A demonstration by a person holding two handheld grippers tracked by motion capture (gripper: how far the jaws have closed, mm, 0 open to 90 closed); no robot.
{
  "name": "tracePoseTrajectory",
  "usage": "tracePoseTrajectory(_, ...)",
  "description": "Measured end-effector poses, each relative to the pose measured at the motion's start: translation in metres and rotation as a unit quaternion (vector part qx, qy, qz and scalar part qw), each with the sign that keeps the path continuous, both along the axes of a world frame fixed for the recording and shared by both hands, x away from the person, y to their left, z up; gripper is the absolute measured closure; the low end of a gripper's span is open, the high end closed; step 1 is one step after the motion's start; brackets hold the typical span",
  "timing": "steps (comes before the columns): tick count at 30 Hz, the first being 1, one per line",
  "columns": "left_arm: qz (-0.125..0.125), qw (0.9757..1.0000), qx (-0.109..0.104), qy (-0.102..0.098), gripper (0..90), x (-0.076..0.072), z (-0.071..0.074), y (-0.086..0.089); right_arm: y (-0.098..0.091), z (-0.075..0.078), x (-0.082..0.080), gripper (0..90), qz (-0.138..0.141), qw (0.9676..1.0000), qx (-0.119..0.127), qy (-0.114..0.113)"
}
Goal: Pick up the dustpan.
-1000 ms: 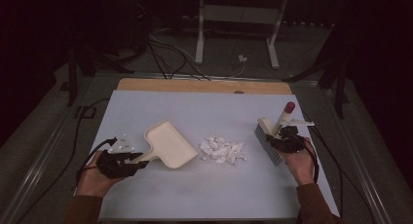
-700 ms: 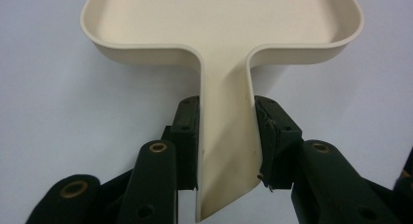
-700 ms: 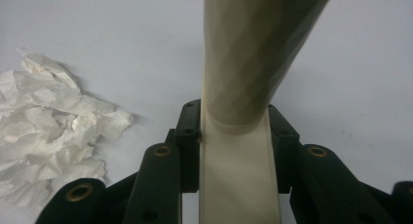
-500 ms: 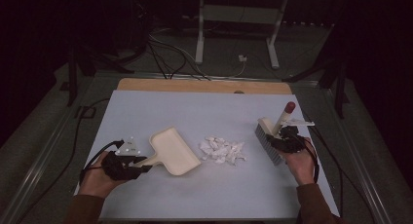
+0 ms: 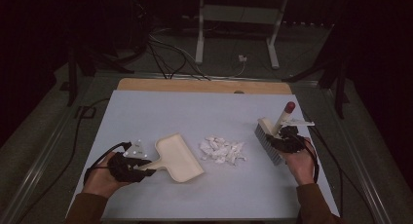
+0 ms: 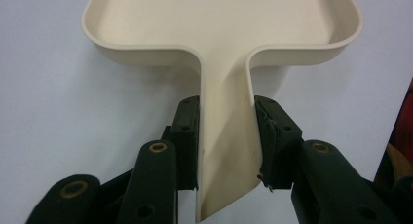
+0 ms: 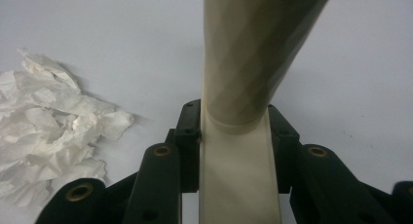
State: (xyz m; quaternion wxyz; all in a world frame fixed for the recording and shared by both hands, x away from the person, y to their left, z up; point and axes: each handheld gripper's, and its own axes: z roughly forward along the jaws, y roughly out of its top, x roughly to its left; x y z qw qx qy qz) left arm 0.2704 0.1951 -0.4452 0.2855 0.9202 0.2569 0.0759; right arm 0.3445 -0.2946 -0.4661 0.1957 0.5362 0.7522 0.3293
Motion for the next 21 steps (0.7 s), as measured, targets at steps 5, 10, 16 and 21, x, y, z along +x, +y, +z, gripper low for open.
tracePoseTrajectory(5, -0.003, 1.0, 0.001, 0.001, 65.9, 0.002, -0.001, -0.003, 0.0, 0.0, 0.0, 66.8, 0.0, 1.0, 0.001, 0.0)
tracePoseTrajectory(10, -0.006, 1.0, 0.003, 0.004, 65.9, 0.003, -0.002, -0.007, 0.0, 0.0, 0.0, 66.8, 0.001, 1.0, 0.001, 0.0)
tracePoseTrajectory(16, -0.009, 0.9999, 0.008, 0.006, 65.9, 0.005, -0.004, -0.01, 0.0, 0.0, 0.0, 66.8, 0.001, 1.0, 0.001, 0.001)
tracePoseTrajectory(21, -0.009, 0.9999, 0.008, 0.009, 65.9, 0.007, -0.006, -0.013, 0.0, 0.0, 0.0, 66.8, 0.002, 1.0, 0.0, -0.001)
